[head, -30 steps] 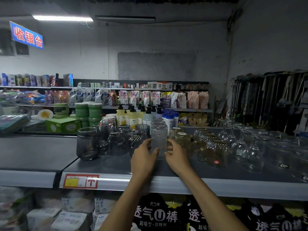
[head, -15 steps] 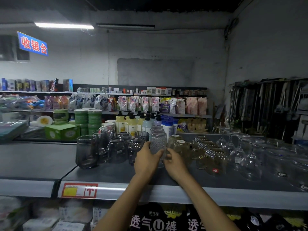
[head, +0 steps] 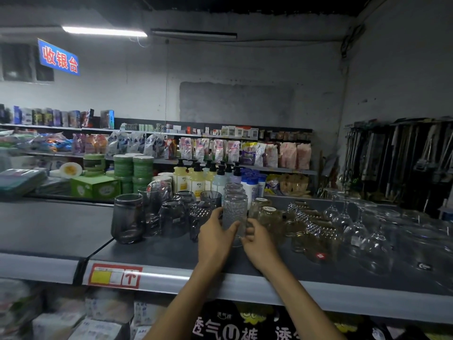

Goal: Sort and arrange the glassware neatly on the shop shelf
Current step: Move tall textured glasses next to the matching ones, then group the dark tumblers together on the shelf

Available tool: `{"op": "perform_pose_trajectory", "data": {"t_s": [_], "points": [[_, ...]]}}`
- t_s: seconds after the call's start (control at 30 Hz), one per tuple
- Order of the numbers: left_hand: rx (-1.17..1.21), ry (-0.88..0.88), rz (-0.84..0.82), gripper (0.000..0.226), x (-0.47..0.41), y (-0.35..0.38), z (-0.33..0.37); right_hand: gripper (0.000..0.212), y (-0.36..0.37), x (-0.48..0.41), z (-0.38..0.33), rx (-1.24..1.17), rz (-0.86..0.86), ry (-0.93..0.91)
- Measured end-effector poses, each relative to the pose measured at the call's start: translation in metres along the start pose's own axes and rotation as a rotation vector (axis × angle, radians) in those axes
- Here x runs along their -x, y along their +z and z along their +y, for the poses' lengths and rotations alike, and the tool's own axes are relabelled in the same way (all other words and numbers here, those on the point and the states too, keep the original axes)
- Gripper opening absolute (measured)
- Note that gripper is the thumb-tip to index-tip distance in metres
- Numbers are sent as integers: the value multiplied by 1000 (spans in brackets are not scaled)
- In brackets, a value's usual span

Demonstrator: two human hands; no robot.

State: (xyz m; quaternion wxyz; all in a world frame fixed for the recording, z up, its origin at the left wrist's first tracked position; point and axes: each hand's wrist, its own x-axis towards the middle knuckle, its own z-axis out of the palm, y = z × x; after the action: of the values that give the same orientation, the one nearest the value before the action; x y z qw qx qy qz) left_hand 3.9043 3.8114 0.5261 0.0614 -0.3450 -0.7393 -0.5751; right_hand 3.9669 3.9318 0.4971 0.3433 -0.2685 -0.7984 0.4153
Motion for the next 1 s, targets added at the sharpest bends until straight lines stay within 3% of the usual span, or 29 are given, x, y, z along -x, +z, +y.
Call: {"op": "perform_pose_trajectory", "data": {"t_s": [0.27,0.43,0.57,0.63,0.73,0.87,1.0], "points": [[0,-32,-5,53,5,-3,4,50,-7,16,-15,42,59,-11],[-13,-1,92,30,12,-28,12,30,-18,48,-41,194,324,-181],[-174,192,80,24,5,-79,-5,22,-10,68,-55,204,415,-432],[-392,322,88,29,-12,-103,-22,23,10,69,-67,266,358,-552],[-674,416,46,42,-42,-124,-41,33,56,57,-94,429,217,-590],[-834,452,-90,60,-68,-130,-51,52,97,29,-123,681,110,-446],[-889,454,-170,62,-79,-131,-64,63,108,17,-125,895,105,-342]]}}
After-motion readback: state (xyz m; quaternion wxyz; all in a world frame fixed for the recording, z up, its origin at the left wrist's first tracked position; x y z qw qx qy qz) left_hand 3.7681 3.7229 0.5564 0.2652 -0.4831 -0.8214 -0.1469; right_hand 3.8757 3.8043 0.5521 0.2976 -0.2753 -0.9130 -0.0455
